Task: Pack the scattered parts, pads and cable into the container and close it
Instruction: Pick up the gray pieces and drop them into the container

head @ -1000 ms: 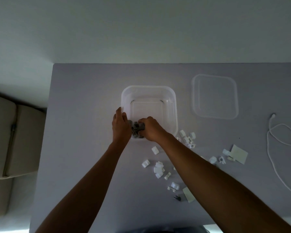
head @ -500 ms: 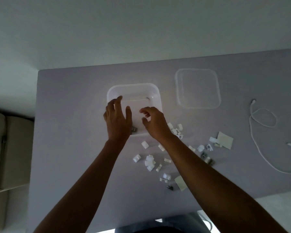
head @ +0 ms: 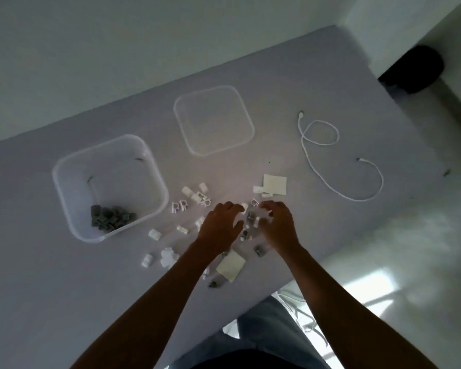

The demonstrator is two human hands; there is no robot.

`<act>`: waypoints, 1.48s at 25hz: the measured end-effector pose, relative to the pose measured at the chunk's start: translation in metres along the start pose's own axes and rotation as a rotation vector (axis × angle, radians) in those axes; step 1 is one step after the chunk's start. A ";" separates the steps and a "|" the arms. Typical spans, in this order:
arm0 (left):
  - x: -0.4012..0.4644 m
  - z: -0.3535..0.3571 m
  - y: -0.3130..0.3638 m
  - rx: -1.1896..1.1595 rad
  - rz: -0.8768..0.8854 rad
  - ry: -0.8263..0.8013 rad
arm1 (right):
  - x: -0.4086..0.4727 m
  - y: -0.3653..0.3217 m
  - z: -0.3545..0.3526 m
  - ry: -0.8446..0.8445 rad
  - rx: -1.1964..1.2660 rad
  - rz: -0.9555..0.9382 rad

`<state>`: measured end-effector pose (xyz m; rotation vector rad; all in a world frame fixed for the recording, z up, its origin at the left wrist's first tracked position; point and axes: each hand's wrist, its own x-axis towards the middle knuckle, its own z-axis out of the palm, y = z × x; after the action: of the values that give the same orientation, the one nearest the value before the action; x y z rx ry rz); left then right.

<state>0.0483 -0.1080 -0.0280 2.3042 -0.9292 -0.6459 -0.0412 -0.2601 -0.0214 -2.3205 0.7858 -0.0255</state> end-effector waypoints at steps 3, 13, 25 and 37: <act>0.014 0.025 0.017 0.068 0.002 -0.039 | -0.006 0.031 0.006 -0.061 -0.089 -0.073; 0.042 0.044 0.032 0.205 -0.109 -0.048 | -0.024 0.061 0.008 0.006 0.132 -0.013; 0.011 0.005 0.028 -1.163 -0.781 -0.202 | -0.088 0.054 0.031 -0.063 0.022 -0.183; 0.004 0.042 0.025 0.049 -0.345 -0.031 | -0.084 0.058 0.037 0.062 0.105 -0.041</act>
<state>0.0138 -0.1395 -0.0433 2.5299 -0.5671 -0.8087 -0.1322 -0.2261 -0.0698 -2.2454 0.7493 -0.1543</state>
